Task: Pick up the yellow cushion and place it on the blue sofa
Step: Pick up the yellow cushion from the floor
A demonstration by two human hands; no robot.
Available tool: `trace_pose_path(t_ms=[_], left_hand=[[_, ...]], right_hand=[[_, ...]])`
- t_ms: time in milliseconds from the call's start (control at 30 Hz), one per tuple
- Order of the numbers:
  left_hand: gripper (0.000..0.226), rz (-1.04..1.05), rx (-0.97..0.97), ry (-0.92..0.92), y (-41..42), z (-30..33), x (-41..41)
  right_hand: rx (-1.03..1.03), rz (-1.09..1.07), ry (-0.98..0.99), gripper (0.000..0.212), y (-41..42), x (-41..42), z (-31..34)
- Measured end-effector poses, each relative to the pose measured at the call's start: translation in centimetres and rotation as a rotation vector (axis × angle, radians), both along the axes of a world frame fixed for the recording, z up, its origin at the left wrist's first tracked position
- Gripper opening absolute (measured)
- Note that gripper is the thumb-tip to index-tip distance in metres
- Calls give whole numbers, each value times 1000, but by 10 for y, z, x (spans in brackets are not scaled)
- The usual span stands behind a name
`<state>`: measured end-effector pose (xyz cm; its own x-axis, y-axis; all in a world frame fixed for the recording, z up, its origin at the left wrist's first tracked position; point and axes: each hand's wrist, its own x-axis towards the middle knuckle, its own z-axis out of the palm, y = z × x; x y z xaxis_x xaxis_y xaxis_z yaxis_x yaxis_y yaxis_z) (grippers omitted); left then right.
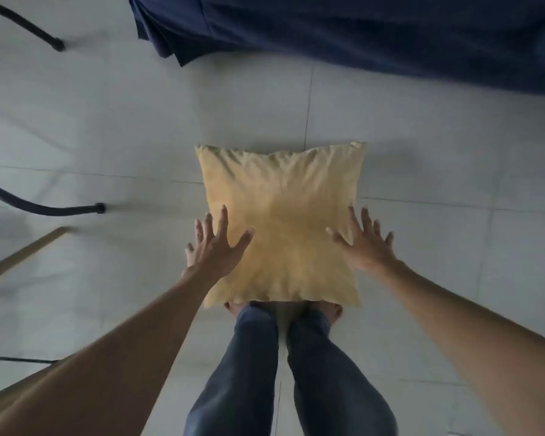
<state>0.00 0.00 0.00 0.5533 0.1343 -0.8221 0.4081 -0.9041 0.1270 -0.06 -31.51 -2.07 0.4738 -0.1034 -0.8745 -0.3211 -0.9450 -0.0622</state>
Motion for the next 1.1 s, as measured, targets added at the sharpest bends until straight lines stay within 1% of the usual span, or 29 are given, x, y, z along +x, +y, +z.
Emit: trace_pose_path(t_ms=[133, 233, 367, 567, 667, 833, 967, 1100], left_hand=[[107, 77, -19, 42, 3, -40, 2], [110, 148, -59, 68, 5, -63, -4], [114, 157, -115, 82, 12, -83, -3], [113, 145, -124, -8, 9, -111, -5], [116, 166, -130, -53, 11, -127, -7], [122, 205, -241, -83, 17, -156, -6], [122, 242, -276, -135, 17, -165, -9], [123, 247, -351, -195, 17, -161, -13]], right_hand=[[81, -62, -8, 97, 0, 1, -34], [118, -131, -55, 103, 1, -9, -56], [128, -199, -98, 107, 4, -13, -79], [192, -252, -143, 107, 6, -19, -107], [190, -272, -149, 109, 7, -18, -120], [193, -310, -232, 110, 11, -20, -137], [185, -367, -296, 106, 16, -25, -144], [261, -426, -279, 105, 9, -25, -138]])
